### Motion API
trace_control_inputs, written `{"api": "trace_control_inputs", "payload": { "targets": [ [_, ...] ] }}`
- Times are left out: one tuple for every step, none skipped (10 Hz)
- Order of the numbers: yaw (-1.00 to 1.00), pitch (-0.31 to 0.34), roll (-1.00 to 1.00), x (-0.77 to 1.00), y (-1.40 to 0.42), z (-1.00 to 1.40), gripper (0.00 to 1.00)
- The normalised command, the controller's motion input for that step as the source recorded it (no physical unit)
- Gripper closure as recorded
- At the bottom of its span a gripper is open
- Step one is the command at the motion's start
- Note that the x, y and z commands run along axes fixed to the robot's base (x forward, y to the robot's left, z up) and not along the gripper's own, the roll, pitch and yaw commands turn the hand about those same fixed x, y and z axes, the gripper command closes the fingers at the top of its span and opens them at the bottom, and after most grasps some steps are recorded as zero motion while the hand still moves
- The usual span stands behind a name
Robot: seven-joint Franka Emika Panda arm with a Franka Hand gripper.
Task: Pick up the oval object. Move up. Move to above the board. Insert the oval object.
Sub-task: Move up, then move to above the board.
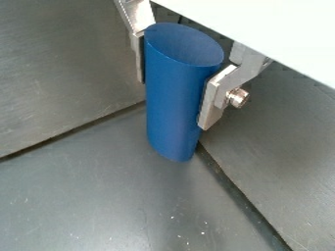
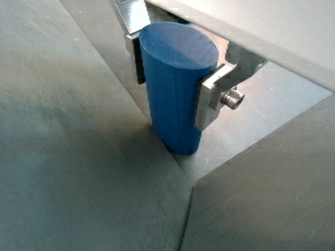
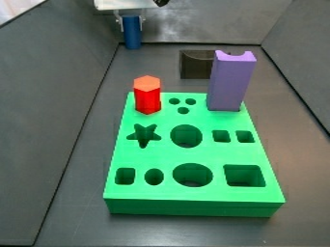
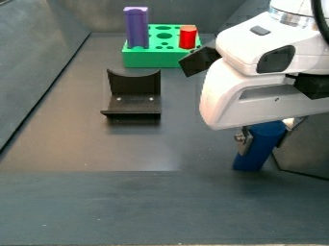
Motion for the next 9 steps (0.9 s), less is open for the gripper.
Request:
{"api": "trace_control_inputs", "payload": {
  "targets": [
    [0.03, -0.004, 0.00, 0.01, -0.02, 0.82, 1.00],
    [0.02, 0.024, 0.02, -0.01, -0.03, 0.73, 1.00],
    [0.02, 0.044, 0.05, -0.02, -0.03, 0.63, 1.00],
    [0.01, 0.076, 0.08, -0.03, -0.03, 0.49, 1.00],
    [0.01, 0.092, 0.09, -0.03, -0.02, 0.43, 1.00],
    [0.02, 0.110, 0.11, -0.03, -0.02, 0.34, 1.00],
    [0.02, 0.124, 0.12, -0.03, -0.02, 0.24, 1.00],
    [0.21, 0.108, -0.41, 0.03, 0.11, 1.00, 1.00],
    [0.20, 0.109, -0.40, 0.03, 0.11, 1.00, 1.00]
  ]
}}
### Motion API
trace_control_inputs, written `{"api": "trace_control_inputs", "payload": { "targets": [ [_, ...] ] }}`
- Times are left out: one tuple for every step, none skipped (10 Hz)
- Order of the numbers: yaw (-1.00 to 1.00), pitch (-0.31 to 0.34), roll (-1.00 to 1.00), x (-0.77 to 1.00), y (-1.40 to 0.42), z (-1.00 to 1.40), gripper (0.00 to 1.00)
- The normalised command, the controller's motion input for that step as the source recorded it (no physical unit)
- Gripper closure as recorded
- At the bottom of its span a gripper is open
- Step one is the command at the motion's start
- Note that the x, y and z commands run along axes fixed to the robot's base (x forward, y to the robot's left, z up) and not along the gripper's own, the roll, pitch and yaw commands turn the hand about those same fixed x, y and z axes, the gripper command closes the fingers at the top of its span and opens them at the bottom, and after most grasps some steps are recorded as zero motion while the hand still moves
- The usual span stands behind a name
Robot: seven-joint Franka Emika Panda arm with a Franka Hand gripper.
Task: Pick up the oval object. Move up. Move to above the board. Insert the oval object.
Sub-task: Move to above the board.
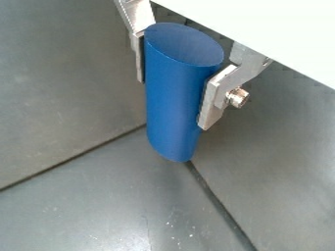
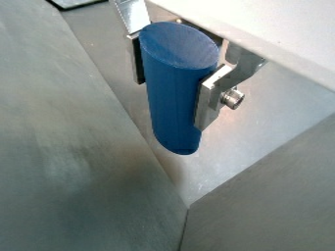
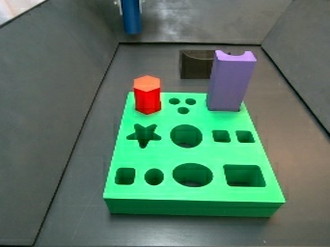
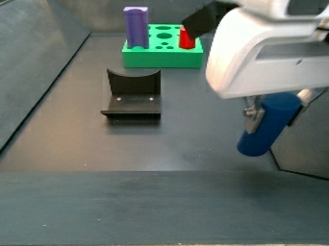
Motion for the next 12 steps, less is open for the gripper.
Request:
{"api": "trace_control_inputs", "payload": {
  "targets": [
    [0.13, 0.102, -0.34, 0.04, 0.11, 1.00, 1.00],
    [0.10, 0.082, -0.26, 0.04, 0.10, 1.00, 1.00],
    [0.06, 0.066, -0.17, 0.03, 0.09, 1.00, 1.00],
    [0.04, 0.068, -0.13, 0.03, 0.09, 1.00, 1.00],
    [0.02, 0.083, -0.06, 0.02, 0.08, 1.00, 1.00],
    [0.01, 0.095, -0.02, 0.02, 0.07, 1.00, 1.00],
    [0.01, 0.100, 0.00, 0.02, 0.07, 1.00, 1.00],
    [0.02, 0.107, 0.03, 0.01, 0.05, 1.00, 1.00],
    [0.02, 0.105, 0.03, 0.01, 0.05, 1.00, 1.00],
    [0.02, 0.098, 0.03, 0.00, 0.04, 1.00, 1.00],
    [0.02, 0.092, 0.03, -0.01, 0.03, 1.00, 1.00],
    [0.01, 0.090, 0.02, -0.01, 0.03, 0.92, 1.00]
  ]
}}
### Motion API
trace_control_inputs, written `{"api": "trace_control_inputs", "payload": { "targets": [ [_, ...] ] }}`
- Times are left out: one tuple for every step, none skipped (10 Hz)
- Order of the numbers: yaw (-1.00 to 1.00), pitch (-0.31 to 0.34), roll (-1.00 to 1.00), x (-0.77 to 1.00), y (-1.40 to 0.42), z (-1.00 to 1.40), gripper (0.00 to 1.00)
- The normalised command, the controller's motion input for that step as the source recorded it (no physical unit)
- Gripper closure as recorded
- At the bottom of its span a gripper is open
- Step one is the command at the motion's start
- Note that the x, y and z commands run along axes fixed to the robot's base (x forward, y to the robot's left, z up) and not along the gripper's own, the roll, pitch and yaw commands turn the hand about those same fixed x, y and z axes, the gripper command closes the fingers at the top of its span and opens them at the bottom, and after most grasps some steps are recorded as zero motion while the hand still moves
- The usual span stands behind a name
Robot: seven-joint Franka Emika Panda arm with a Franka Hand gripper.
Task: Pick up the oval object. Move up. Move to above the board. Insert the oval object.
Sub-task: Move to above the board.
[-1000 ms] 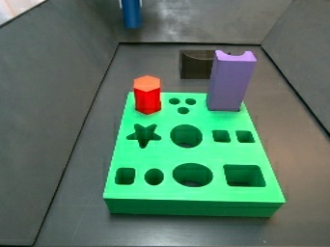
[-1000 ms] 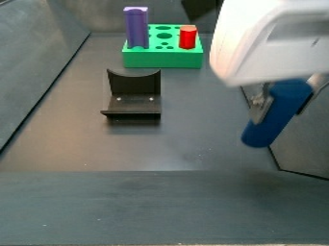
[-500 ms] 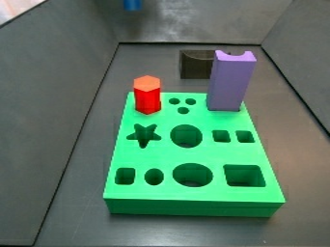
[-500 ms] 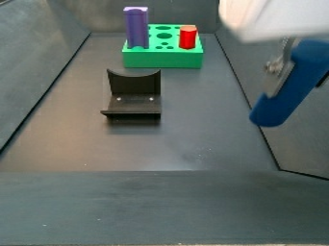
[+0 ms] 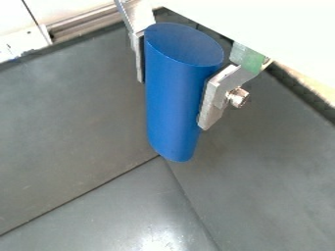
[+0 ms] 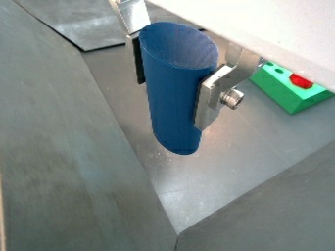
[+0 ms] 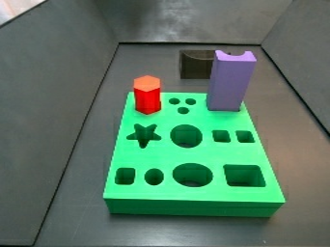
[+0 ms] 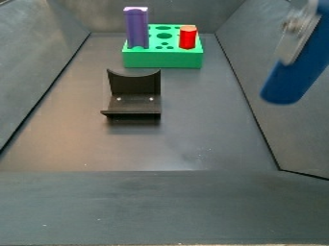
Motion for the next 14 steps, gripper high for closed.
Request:
{"api": "trace_control_inputs", "payload": {
  "targets": [
    [0.01, 0.091, 0.02, -0.01, 0.02, 0.78, 1.00],
    [0.01, 0.086, 0.02, -0.01, 0.01, 0.60, 1.00],
    [0.01, 0.087, 0.03, -0.01, 0.00, 0.50, 1.00],
    [0.02, 0.092, 0.04, 0.00, 0.00, 0.26, 1.00],
    [-1.00, 0.248, 0.36, 0.21, -1.00, 0.09, 1.00],
    [-1.00, 0.235, 0.38, 0.21, -1.00, 0.07, 1.00],
    [-0.84, 0.172, 0.35, 0.20, -1.00, 0.07, 1.00],
    [-0.58, 0.085, 0.22, 0.20, -1.00, 0.07, 1.00],
    [-0.35, 0.058, 0.14, 0.20, -1.00, 0.07, 1.00],
    [-0.19, 0.048, 0.09, 0.20, -1.00, 0.07, 1.00],
    [-0.12, 0.044, 0.07, 0.20, -1.00, 0.08, 1.00],
    [-0.05, 0.016, 0.01, 0.19, -1.00, 0.08, 1.00],
    [-0.02, 0.016, 0.00, 0.19, -1.00, 0.08, 1.00],
    [-0.01, 0.021, 0.00, 0.19, -1.00, 0.08, 1.00]
  ]
}}
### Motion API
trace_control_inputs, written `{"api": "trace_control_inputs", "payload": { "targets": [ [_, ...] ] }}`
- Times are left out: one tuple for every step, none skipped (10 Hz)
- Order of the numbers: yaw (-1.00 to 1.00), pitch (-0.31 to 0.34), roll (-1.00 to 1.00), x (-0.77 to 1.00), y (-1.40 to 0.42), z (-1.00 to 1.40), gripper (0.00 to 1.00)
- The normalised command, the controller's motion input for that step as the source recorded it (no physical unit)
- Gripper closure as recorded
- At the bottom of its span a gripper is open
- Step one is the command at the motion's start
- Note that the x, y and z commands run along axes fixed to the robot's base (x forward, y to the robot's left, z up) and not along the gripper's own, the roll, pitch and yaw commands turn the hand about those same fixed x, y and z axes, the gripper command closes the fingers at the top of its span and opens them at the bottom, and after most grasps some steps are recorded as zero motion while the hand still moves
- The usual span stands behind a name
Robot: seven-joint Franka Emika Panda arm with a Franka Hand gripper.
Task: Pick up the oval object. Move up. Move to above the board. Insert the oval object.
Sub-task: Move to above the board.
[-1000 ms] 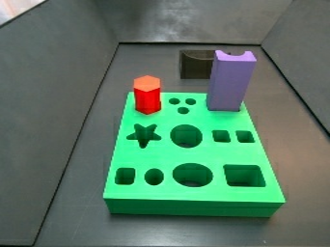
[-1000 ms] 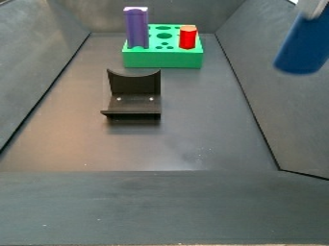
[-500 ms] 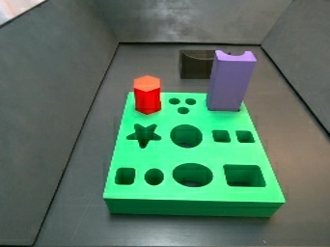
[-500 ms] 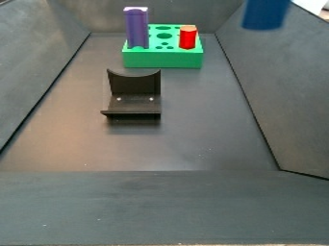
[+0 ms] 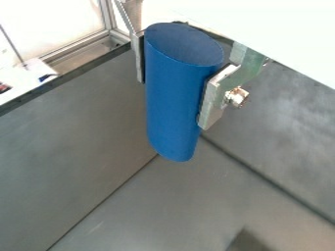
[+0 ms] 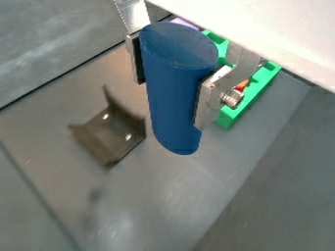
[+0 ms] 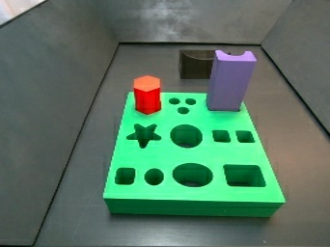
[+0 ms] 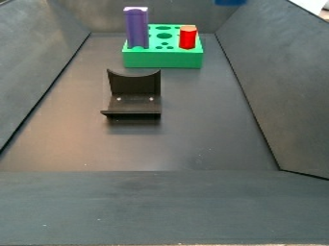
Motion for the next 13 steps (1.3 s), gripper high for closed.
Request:
{"api": "trace_control_inputs", "payload": {
  "targets": [
    [-0.01, 0.021, -0.02, 0.19, -1.00, 0.08, 1.00],
    [0.00, 0.042, 0.00, 0.20, -1.00, 0.09, 1.00],
    [0.01, 0.053, 0.01, 0.20, -1.00, 0.09, 1.00],
    [0.01, 0.074, -0.02, 0.21, -1.00, 0.09, 1.00],
    [0.01, 0.087, -0.01, 0.22, -1.00, 0.09, 1.00],
    [0.01, 0.107, 0.01, 0.23, -1.00, 0.09, 1.00],
    [0.01, 0.120, -0.01, 0.24, -1.00, 0.10, 1.00],
    [0.00, 0.130, 0.00, 0.25, -1.00, 0.10, 1.00],
    [0.01, 0.133, 0.00, 0.26, -1.00, 0.10, 1.00],
    [0.01, 0.126, 0.00, 0.28, -1.00, 0.11, 1.00],
    [0.01, 0.119, 0.01, 0.29, -1.00, 0.11, 1.00],
    [0.01, 0.117, 0.02, 0.24, -0.77, 0.09, 1.00],
    [0.01, 0.112, 0.02, 0.17, -0.41, 0.06, 1.00]
  ]
}}
